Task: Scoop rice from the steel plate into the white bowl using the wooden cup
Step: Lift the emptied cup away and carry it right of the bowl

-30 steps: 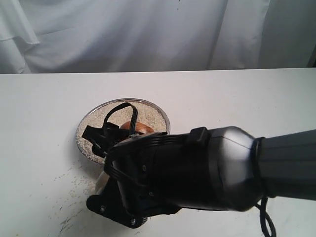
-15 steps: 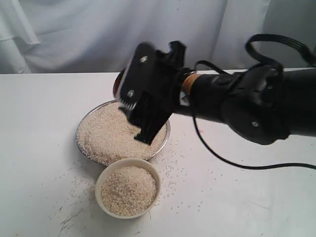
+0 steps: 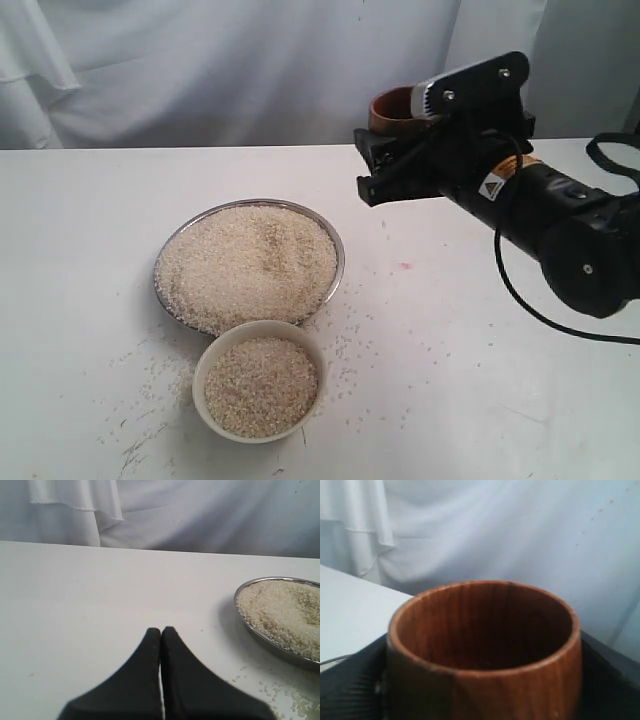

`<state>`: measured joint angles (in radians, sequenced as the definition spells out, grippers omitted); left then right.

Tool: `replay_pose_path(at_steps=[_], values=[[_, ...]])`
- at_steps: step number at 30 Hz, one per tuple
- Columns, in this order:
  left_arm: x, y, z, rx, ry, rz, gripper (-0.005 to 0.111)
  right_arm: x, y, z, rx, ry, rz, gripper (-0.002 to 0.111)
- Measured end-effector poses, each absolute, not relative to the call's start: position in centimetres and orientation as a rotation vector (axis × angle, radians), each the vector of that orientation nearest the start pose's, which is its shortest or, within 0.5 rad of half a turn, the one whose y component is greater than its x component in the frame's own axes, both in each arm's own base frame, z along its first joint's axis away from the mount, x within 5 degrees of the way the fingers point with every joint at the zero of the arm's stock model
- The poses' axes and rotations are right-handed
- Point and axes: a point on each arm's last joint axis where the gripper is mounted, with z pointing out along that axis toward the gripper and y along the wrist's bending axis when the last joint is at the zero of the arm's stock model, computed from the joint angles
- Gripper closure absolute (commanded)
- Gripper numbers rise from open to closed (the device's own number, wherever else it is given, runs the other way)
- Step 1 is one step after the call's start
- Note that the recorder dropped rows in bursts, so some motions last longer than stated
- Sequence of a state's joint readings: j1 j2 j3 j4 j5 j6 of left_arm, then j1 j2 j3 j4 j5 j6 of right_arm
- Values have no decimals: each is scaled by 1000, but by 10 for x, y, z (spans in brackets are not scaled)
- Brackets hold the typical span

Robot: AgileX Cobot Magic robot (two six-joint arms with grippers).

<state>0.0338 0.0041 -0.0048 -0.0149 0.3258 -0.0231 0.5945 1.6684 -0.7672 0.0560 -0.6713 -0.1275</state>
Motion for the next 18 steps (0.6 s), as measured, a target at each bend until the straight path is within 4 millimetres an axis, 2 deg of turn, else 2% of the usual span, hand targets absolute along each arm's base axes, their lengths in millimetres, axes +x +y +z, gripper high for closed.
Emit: replay_pose_path(at_steps=[4,7,12,18], values=[[54,1,185,-61,1808,-7,107,299,179,198,-414,1653,396,108],[54,1,185,-61,1808,-7,107,305,177,181,-384,1653,448,108],[54,1,185,-61,1808,-7,107,304,187,160,-491,1622,560,108],[54,1,185,-61,1808,-7,107,304,189,135,-527,1680,576,108]])
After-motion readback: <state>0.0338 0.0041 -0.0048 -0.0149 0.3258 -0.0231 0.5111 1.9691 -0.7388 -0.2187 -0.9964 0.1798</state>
